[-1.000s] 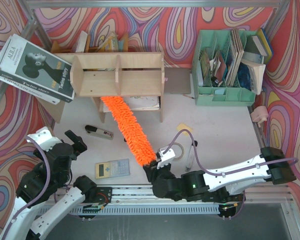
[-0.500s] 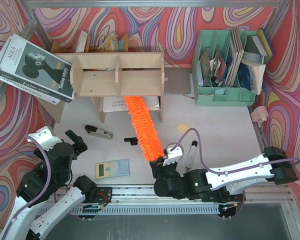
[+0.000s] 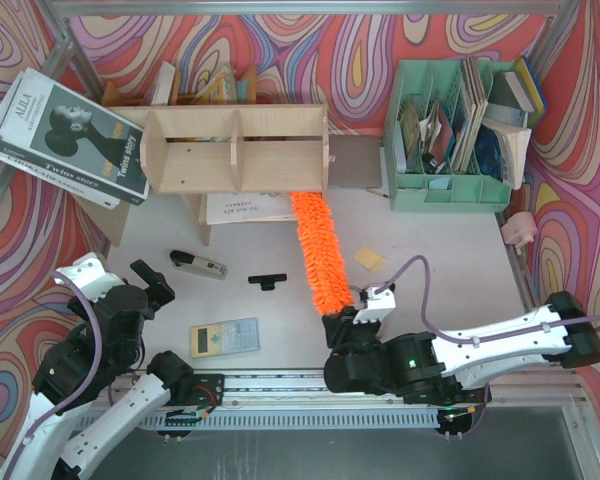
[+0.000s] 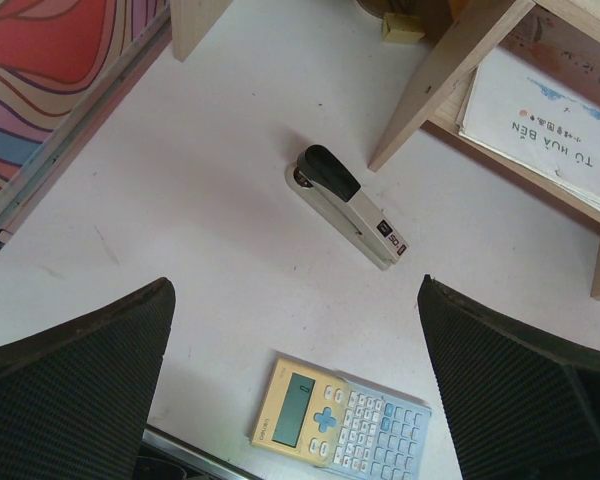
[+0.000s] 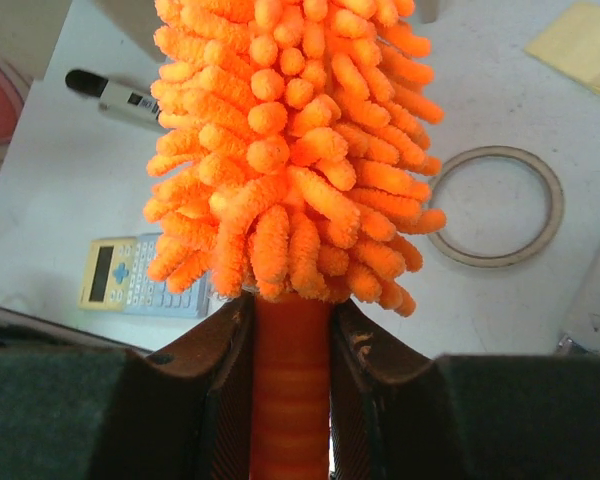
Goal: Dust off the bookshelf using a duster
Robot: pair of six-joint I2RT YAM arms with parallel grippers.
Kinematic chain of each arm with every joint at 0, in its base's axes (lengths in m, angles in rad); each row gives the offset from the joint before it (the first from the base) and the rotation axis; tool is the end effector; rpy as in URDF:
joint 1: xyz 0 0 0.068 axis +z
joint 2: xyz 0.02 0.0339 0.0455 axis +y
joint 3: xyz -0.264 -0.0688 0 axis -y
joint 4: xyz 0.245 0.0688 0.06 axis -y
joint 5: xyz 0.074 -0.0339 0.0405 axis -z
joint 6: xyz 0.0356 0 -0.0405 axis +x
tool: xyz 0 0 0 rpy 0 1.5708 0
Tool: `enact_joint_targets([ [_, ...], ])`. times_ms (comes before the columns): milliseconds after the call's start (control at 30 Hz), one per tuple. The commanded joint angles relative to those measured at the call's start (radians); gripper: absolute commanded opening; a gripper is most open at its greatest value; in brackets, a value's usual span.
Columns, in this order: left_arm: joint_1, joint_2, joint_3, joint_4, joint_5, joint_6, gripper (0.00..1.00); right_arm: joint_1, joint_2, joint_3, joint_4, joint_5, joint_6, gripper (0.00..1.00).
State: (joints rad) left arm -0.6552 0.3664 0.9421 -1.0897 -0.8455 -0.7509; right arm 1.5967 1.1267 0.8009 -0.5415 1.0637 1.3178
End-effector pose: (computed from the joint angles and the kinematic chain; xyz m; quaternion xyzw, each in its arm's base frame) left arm 0.0411 0.0020 0.3438 -0.2443 0.7768 -0.0270 0.5798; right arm 0.0255 0.2177 0.2607 0.0606 0.8255 0.2411 0.5067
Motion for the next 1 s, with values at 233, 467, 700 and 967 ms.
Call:
enact_joint_targets([
  [233,-0.005,-0.001,0.002,-0.001,-0.012,0.010,0.98,-0.044,0.048,0.001,-0.165,0.035,0.248,0.00],
  [467,-0.005,0.003,0.002,-0.001,-0.012,0.011,0.98,-0.060,0.080,-0.025,0.022,-0.037,0.079,0.00],
  [700,-0.006,-0.004,0.002,-0.001,-0.012,0.012,0.98,-0.061,-0.037,-0.045,0.200,0.001,-0.200,0.00],
  [967,-0.006,-0.002,0.002,-0.001,-0.010,0.010,0.98,-0.060,0.076,-0.055,0.553,-0.192,-0.461,0.00],
])
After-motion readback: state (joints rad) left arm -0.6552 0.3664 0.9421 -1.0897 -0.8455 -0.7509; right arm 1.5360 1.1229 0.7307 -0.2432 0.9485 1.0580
